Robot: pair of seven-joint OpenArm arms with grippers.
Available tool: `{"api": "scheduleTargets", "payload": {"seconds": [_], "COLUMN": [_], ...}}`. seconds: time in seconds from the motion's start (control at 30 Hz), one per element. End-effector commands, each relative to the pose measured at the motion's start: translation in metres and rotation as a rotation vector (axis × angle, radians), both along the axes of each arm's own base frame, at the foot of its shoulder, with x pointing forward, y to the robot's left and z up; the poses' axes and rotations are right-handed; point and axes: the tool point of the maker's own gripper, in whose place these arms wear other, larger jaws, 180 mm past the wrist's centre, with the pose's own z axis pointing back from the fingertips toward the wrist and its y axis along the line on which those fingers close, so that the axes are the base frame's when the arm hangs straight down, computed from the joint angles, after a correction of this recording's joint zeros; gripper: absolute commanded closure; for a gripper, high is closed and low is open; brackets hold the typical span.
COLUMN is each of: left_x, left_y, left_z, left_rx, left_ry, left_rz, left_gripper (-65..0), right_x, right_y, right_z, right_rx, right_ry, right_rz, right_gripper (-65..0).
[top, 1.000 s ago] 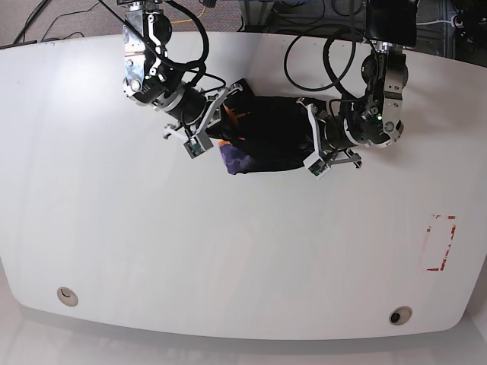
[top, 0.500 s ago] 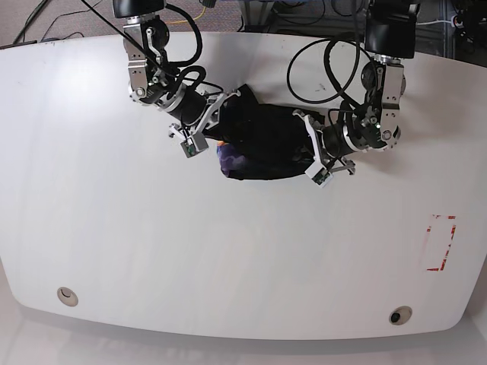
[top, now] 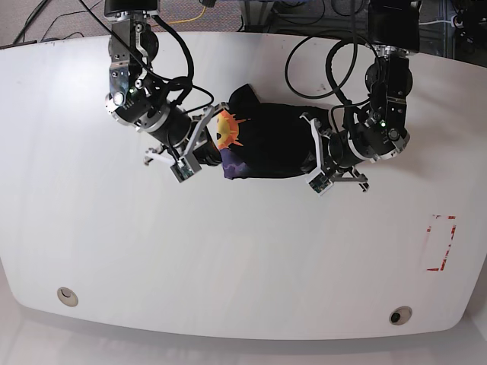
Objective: Layout the t-shirt on the table in an organized manner, then fold the t-shirt properly
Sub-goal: 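Grasp the folded bundle with both grippers and lift it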
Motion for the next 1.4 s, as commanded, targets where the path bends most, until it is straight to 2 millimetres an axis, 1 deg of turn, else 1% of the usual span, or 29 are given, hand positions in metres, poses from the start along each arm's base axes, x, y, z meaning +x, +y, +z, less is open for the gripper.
{"api": "scheduleTargets", "payload": {"seconds": [0.0, 0.13, 0.23, 0.3, 0.43, 0.53, 0.67, 0.77, 0.93, 1.17, 1.37], "left_x": [0.01, 0.01, 0.011, 0.01, 0.009, 0.009, 0.009, 0.009, 0.008, -0.007, -0.022], "left_y": [-0.005, -0.006, -0.01, -0.011, -0.01, -0.009, -0.01, -0.011, -0.014, -0.021, -0.018], "left_z": [0.023, 0.026, 0.024, 0.018, 0.012, 0.012, 0.012, 0.014, 0.02, 0.007, -0.018], "left_rx": [-0.016, -0.017, -0.03, -0.033, -0.032, -0.031, -0.035, -0.037, -0.041, -0.06, -0.056], "left_ry": [-0.07, -0.077, -0.068, -0.05, -0.03, -0.029, -0.029, -0.034, -0.052, -0.007, 0.072], "left_rz": [-0.011, -0.014, -0.012, -0.009, -0.005, -0.003, -0.004, -0.005, -0.013, -0.013, -0.004], "left_gripper": [0.0, 0.0, 0.0, 0.0, 0.0, 0.0, 0.0, 0.0, 0.0, 0.0, 0.0], "right_x": [0.012, 0.02, 0.025, 0.028, 0.029, 0.026, 0.023, 0.024, 0.029, 0.042, 0.048], "right_y": [0.008, 0.014, 0.018, 0.022, 0.029, 0.042, 0.049, 0.048, 0.048, 0.046, 0.047], "right_z": [0.02, 0.025, 0.019, 0.01, -0.009, -0.028, -0.046, -0.045, -0.027, -0.016, -0.01], "right_rx": [0.023, 0.037, 0.052, 0.069, 0.109, 0.153, 0.184, 0.186, 0.181, 0.146, 0.144], "right_ry": [-0.057, -0.07, -0.049, -0.021, 0.024, 0.055, 0.083, 0.079, 0.026, 0.012, -0.004], "right_rz": [0.016, 0.012, 0.008, 0.006, 0.001, 0.011, 0.01, 0.007, 0.016, 0.033, 0.036], "right_gripper": [-0.8, -0.8, -0.8, -0.8, -0.8, -0.8, -0.8, -0.8, -0.8, -0.8, -0.8]}}
